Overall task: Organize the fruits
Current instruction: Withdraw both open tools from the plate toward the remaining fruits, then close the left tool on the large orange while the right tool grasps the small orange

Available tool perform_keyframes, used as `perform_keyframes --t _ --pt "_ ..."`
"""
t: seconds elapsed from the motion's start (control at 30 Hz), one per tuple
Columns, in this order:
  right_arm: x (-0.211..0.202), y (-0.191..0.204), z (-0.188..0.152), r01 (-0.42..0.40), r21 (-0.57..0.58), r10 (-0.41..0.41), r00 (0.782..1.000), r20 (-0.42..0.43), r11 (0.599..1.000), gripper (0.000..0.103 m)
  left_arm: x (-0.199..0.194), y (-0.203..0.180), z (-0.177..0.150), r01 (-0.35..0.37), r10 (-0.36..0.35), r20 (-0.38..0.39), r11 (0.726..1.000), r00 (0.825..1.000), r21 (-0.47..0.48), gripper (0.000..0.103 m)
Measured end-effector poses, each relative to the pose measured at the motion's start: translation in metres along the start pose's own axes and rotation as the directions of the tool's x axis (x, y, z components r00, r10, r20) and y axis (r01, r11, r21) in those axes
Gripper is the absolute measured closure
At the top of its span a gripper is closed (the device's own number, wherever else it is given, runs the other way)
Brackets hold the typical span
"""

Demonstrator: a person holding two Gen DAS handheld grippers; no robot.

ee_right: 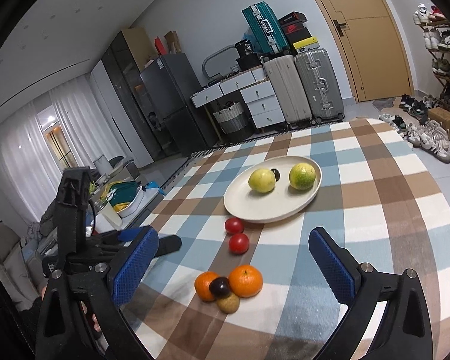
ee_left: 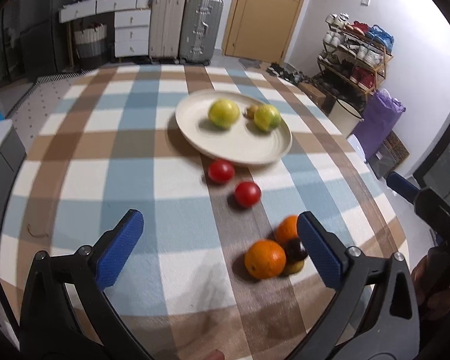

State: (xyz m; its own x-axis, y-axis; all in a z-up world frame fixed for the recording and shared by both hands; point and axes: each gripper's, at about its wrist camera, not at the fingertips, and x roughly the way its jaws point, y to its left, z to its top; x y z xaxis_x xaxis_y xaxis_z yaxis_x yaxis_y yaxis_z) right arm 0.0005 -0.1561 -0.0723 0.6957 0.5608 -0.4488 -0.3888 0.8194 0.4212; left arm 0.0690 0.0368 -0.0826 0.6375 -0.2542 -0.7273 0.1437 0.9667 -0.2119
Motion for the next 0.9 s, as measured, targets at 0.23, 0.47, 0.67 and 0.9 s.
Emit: perform_keyframes --t 0.23,0.47,0.67,0.9 --pt "-0.005 -0.001 -0.014 0.005 0.010 -0.005 1.000 -0.017 1.000 0.001 0.021 0.000 -0.020 0.061 -0.062 -0.068 0.998 0.996 -0.021 0.001" --pt "-0.010 -0.003 -0.018 0.017 -0.005 -0.017 0.999 -0.034 1.000 0.001 0.038 0.004 -0.031 0.109 -0.113 -0.126 0.993 0.986 -0.037 0.001" --pt "-0.009 -0.006 -0.020 0.014 0.013 -0.013 0.999 -0.042 1.000 0.001 0.051 0.009 -0.034 0.151 -0.160 -0.155 0.986 0.975 -0.066 0.015" --pt "-0.007 -0.006 -0.020 0.012 0.013 -0.011 0.999 -0.046 1.000 0.001 0.057 0.010 -0.033 0.234 -0.243 -0.150 0.970 0.958 -0.072 0.032"
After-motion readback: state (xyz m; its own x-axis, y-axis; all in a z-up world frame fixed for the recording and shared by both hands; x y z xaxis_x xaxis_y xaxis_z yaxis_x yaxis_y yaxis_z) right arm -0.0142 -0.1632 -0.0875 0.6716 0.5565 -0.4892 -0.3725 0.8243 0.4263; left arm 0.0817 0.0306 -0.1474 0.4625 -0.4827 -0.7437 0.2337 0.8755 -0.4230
